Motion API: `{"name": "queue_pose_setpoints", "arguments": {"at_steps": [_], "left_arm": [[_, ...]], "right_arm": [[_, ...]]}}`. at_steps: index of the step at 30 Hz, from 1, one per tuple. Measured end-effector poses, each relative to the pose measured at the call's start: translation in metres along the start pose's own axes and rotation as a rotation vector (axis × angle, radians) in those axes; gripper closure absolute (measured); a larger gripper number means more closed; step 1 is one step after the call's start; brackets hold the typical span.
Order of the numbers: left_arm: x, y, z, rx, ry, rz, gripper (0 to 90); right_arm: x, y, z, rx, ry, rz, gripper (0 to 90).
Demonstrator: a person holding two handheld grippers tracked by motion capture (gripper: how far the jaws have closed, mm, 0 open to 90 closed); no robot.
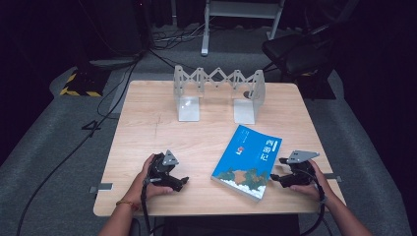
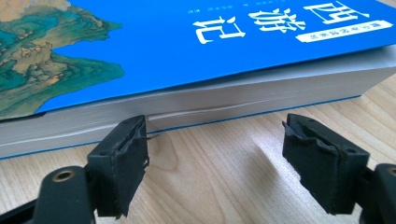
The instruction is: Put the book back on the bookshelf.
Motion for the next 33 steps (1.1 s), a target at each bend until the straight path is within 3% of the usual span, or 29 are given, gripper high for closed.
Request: {"name": "queue_pose_setpoints", "arguments": {"at_steps": [16, 27, 29, 31, 33], "left_arm": [[-0.001, 0.000, 0.000, -0.002, 0.012, -0.004, 2.5], [0.000, 0.001, 0.001, 0.004, -0.007, -0.003, 3.1], [0.002, 0.004, 0.004, -0.007, 0.002, -0.021, 8.8], [0.004, 0.006, 0.007, -0.020, 0.017, -0.042, 23.5], [0.005, 0.010, 0.012, -0.027, 0.027, -0.057, 14.5]], "right_arm": [[-0.002, -0.003, -0.003, 0.014, -0.030, 0.044, 26.3], [0.003, -0.005, 0.001, 0.019, -0.013, 0.022, 26.2], [0.004, -0.006, 0.002, 0.020, -0.003, 0.021, 26.2], [0.005, -0.006, 0.003, 0.020, 0.003, 0.019, 26.2], [0.007, -0.007, 0.005, 0.002, 0.014, 0.027, 26.2]]}}
Point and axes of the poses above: each handheld gripper's, and its own axes: x roughly backward along the jaws, z roughly out of its top, y roughly to its right, the point moved 5 cm from there along -x, roughly forward along the jaws, and after that the axes turned 14 degrees about -x, right-handed, at the moved point
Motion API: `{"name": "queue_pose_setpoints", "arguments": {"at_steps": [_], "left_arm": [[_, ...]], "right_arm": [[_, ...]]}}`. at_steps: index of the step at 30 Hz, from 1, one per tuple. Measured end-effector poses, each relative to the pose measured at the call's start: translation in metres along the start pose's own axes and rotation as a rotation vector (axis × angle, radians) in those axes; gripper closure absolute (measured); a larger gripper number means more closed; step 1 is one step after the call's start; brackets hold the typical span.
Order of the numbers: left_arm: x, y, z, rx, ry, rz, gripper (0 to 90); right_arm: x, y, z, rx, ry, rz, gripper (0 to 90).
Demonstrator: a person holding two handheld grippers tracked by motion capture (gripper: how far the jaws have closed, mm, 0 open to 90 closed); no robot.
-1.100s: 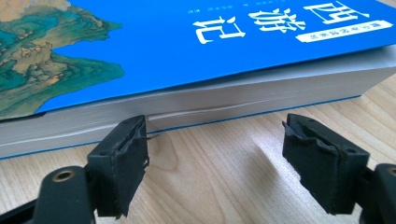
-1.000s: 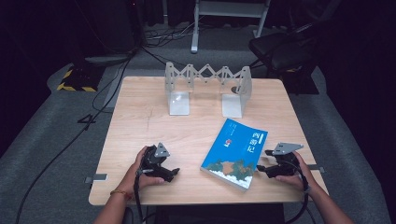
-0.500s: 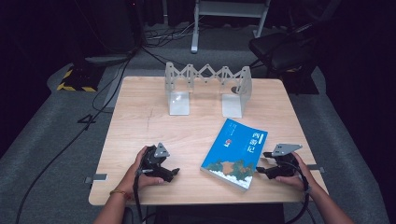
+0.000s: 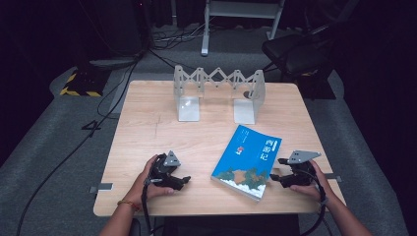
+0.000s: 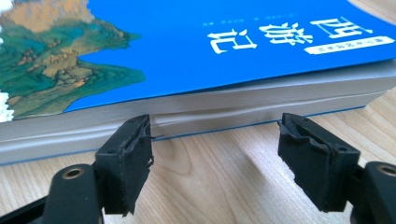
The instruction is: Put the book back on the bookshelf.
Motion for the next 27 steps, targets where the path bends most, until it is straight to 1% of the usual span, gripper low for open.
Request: {"name": "queue_pose_setpoints", "arguments": {"at_steps": [1, 2, 3, 4, 5, 6, 7, 8, 10, 11, 12, 13, 14, 15, 17, 18, 19, 21, 22, 23, 24, 25, 26, 27], "left_arm": [[0.000, 0.002, 0.004, 0.002, 0.015, 0.006, 14.5], [0.000, 0.012, 0.019, -0.022, 0.042, -0.028, 19.0], [-0.001, 0.021, 0.030, -0.072, 0.054, -0.025, 17.8], [-0.002, 0.027, 0.037, -0.087, 0.070, -0.042, 15.8], [-0.004, 0.036, 0.047, -0.101, 0.094, -0.074, 16.8], [-0.007, 0.044, 0.057, -0.133, 0.098, -0.089, 17.3], [-0.007, 0.044, 0.057, -0.133, 0.098, -0.089, 17.1], [-0.013, 0.055, 0.068, -0.174, 0.100, -0.096, 17.1], [-0.022, 0.071, 0.084, -0.224, 0.104, -0.139, 17.1], [-0.027, 0.079, 0.092, -0.251, 0.111, -0.150, 17.4], [-0.033, 0.087, 0.101, -0.281, 0.107, -0.165, 17.6], [-0.038, 0.094, 0.107, -0.301, 0.109, -0.180, 17.7], [-0.042, 0.098, 0.113, -0.322, 0.110, -0.187, 17.9], [-0.046, 0.102, 0.118, -0.336, 0.112, -0.192, 18.3], [-0.053, 0.106, 0.124, -0.338, 0.113, -0.207, 18.8], [-0.057, 0.108, 0.126, -0.341, 0.108, -0.207, 18.8], [-0.065, 0.110, 0.128, -0.339, 0.103, -0.212, 18.8], [-0.067, 0.111, 0.129, -0.331, 0.101, -0.215, 17.5], [-0.068, 0.111, 0.130, -0.336, 0.112, -0.208, 17.5], [-0.068, 0.112, 0.130, -0.325, 0.118, -0.206, 17.6], [-0.068, 0.111, 0.131, -0.317, 0.128, -0.202, 17.9], [-0.068, 0.110, 0.131, -0.310, 0.142, -0.186, 18.3], [-0.068, 0.110, 0.131, -0.310, 0.142, -0.186, 18.9], [-0.069, 0.109, 0.131, -0.299, 0.146, -0.176, 18.9]], "right_arm": [[0.001, 0.000, 0.001, -0.005, 0.007, 0.002, 26.2], [0.003, -0.001, 0.003, -0.005, 0.018, -0.001, 26.2], [0.004, -0.001, 0.005, -0.005, 0.027, -0.001, 26.2], [0.005, -0.002, 0.006, -0.018, 0.031, 0.003, 26.2], [0.005, -0.002, 0.007, -0.018, 0.033, 0.002, 26.2], [0.006, -0.003, 0.008, -0.014, 0.035, -0.002, 26.2], [0.006, -0.003, 0.008, -0.014, 0.035, -0.002, 26.2], [0.006, -0.004, 0.008, -0.012, 0.037, -0.009, 26.2], [0.007, -0.005, 0.010, -0.010, 0.038, -0.015, 26.3], [0.007, -0.005, 0.011, -0.017, 0.038, -0.014, 26.3], [0.008, -0.006, 0.011, -0.019, 0.032, -0.017, 26.3], [0.008, -0.006, 0.011, -0.021, 0.033, -0.023, 26.3], [0.008, -0.006, 0.011, -0.021, 0.035, -0.029, 27.1], [0.008, -0.007, 0.011, -0.021, 0.033, -0.025, 29.7], [0.008, -0.008, 0.011, -0.026, 0.030, -0.021, 29.9], [0.009, -0.008, 0.013, -0.038, 0.036, -0.016, 29.9], [0.010, -0.009, 0.014, -0.048, 0.045, -0.009, 29.9], [0.011, -0.009, 0.016, -0.057, 0.056, -0.001, 29.9], [0.011, -0.010, 0.019, -0.062, 0.066, 0.003, 29.9], [0.012, -0.011, 0.023, -0.057, 0.077, 0.005, 29.9], [0.012, -0.012, 0.029, -0.063, 0.093, 0.013, 29.9], [0.012, -0.013, 0.031, -0.067, 0.099, 0.017, 29.9], [0.012, -0.013, 0.033, -0.067, 0.104, 0.017, 29.9], [0.012, -0.013, 0.033, -0.067, 0.104, 0.017, 29.9]]}}
Point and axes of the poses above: each handheld gripper's, and its own axes: x roughly backward along the jaws, z roughly out of its top, y roughly to its right, the point moved 5 cm from there along -x, roughly forward along the jaws, and after that the axes turned 14 degrees about -x, right-handed, at the moved point
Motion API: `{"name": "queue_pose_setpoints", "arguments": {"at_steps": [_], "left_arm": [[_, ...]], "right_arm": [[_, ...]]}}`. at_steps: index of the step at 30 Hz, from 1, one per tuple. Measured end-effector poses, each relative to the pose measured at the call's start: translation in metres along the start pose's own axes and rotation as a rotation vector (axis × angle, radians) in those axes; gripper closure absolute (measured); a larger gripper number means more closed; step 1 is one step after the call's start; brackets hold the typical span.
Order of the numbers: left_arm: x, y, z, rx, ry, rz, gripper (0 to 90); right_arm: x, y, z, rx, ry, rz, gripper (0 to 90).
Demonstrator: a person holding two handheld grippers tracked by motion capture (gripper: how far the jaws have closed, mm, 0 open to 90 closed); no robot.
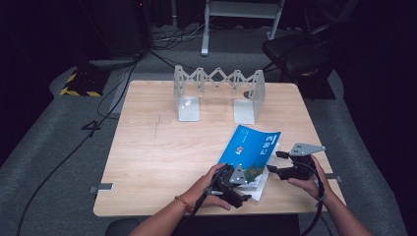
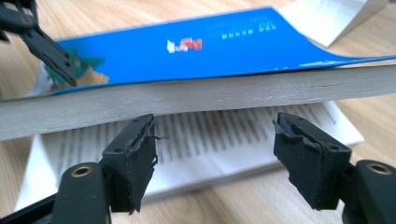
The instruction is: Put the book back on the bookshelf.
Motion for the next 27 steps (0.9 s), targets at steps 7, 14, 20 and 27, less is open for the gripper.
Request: {"name": "queue_pose_setpoints", "arguments": {"at_steps": [7, 14, 20, 27], "left_arm": [[-0.001, 0.002, 0.004, -0.013, -0.011, 0.087, 23.8], [0.001, -0.007, 0.004, 0.014, 0.024, 0.106, 35.3], [0.007, -0.008, 0.003, -0.021, 0.044, 0.137, 48.3], [0.027, -0.017, 0.000, -0.009, 0.112, 0.166, 67.4]], "right_arm": [[-0.003, -0.009, 0.017, 0.009, 0.022, -0.003, 29.7], [-0.008, -0.007, 0.026, -0.008, 0.031, 0.022, 24.1], [-0.009, -0.006, 0.027, -0.010, 0.039, 0.012, 22.7], [-0.006, -0.006, 0.026, -0.013, 0.069, -0.027, 22.7]]}}
Point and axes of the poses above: each handheld gripper's, and its own axes: x roughly backward along the jaws, z roughly out of its top, y roughly to its right, the point moved 5 cm from there along -x, roughly forward along the jaws, and after that the axes turned 14 degrees about -x, right-handed, at the moved point
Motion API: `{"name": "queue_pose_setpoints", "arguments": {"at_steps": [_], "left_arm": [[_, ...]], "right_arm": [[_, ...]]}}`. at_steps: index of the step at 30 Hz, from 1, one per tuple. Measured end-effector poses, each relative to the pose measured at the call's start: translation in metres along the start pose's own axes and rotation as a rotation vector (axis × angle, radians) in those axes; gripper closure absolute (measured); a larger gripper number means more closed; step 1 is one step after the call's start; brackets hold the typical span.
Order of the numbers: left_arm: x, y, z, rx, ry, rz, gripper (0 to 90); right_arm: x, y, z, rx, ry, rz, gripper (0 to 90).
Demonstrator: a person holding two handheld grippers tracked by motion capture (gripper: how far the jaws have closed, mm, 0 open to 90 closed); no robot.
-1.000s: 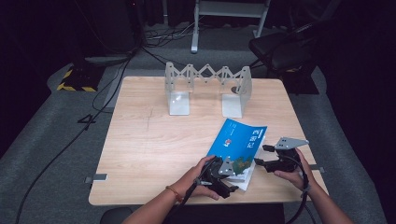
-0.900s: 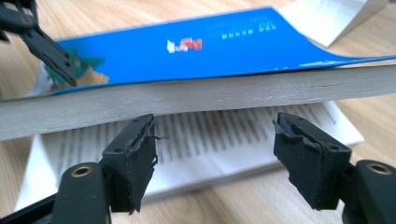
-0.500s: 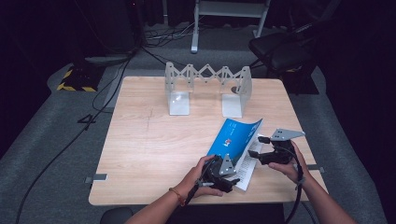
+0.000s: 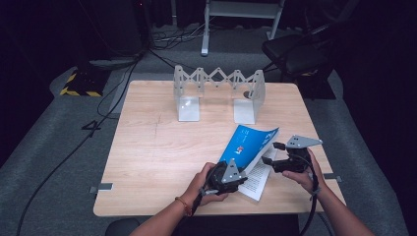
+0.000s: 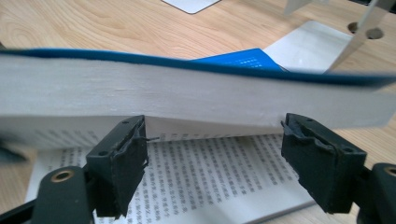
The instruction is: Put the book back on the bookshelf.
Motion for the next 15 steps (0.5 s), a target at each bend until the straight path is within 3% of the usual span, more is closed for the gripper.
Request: {"name": "queue_pose_setpoints", "arguments": {"at_steps": [1, 4, 7, 9, 15], "left_arm": [[0.007, -0.005, -0.003, 0.009, 0.014, 0.014, 73.4], [0.013, -0.009, -0.009, 0.021, 0.009, 0.007, 75.8], [0.021, -0.012, -0.016, 0.033, 0.007, -0.003, 75.4], [0.027, -0.015, -0.019, 0.031, 0.002, -0.009, 74.9], [0.037, -0.021, -0.028, 0.034, -0.016, -0.037, 73.3]], "right_arm": [[0.001, 0.001, -0.005, -0.006, -0.017, 0.021, 23.6], [0.001, 0.000, -0.012, 0.001, -0.048, 0.042, 24.7], [0.002, -0.006, -0.021, 0.040, -0.084, 0.073, 25.6], [0.006, -0.009, -0.024, 0.089, -0.093, 0.067, 27.5], [0.021, -0.018, -0.013, 0.139, -0.007, 0.132, 32.5]]}}
Point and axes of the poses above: each handheld gripper's, and its own axes: x roughly backward along the jaws, z roughly out of its top, y roughly to its right, the point moved 5 cm from there along -x, roughly forward along the jaws, and after that the axes turned 14 degrees about -x, right-handed, at the moved point
